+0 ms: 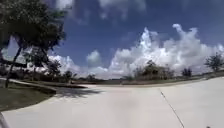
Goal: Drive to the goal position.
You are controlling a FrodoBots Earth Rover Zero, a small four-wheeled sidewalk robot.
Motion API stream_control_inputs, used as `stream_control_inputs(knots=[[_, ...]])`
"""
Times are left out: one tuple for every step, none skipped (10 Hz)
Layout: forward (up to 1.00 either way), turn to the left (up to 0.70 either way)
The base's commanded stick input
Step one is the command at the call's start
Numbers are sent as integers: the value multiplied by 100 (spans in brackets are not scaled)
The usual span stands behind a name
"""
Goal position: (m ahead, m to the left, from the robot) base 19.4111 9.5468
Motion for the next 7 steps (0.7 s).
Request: stream_control_inputs(knots=[[85,0],[85,0],[85,0],[85,0],[85,0],[85,29],[85,34]])
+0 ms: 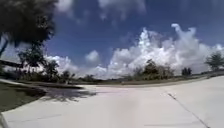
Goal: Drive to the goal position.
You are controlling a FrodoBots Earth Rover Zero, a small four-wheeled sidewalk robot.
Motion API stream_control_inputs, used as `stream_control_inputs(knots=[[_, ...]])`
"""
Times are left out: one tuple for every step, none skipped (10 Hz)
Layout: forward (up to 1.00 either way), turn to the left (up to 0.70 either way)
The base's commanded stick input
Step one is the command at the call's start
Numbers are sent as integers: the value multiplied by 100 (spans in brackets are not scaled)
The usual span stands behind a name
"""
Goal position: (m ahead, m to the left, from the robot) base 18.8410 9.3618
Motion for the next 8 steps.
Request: stream_control_inputs(knots=[[85,34],[85,34],[85,34],[85,0],[85,0],[85,0],[85,0],[85,0]])
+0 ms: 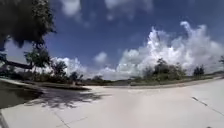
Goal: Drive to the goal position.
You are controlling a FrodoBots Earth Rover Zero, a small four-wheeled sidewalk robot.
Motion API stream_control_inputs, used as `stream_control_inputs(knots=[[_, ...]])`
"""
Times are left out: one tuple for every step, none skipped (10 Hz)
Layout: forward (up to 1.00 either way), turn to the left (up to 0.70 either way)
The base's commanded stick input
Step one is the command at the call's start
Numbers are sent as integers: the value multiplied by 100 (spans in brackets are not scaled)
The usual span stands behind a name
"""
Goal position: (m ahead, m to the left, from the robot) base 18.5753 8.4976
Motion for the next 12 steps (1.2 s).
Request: stream_control_inputs(knots=[[85,0],[85,0],[85,0],[85,0],[85,0],[85,0],[85,0],[85,0],[85,0],[85,4],[85,34],[85,34]])
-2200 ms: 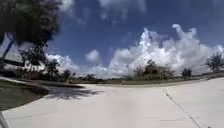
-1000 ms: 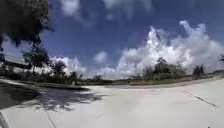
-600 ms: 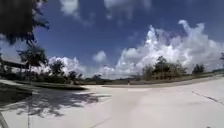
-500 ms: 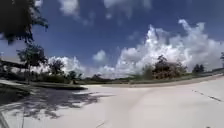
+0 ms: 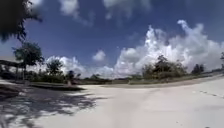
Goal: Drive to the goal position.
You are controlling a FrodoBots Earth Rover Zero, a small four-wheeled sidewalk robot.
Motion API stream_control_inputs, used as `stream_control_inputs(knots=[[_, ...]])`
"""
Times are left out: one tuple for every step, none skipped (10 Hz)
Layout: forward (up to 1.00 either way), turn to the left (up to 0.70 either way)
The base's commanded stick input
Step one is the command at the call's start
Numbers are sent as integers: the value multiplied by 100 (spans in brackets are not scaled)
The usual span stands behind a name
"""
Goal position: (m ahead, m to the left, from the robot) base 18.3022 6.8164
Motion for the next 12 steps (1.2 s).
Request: stream_control_inputs(knots=[[85,34],[85,34],[85,34],[85,34],[85,3],[85,0],[85,0],[85,0],[85,0],[85,0],[85,0],[85,0]])
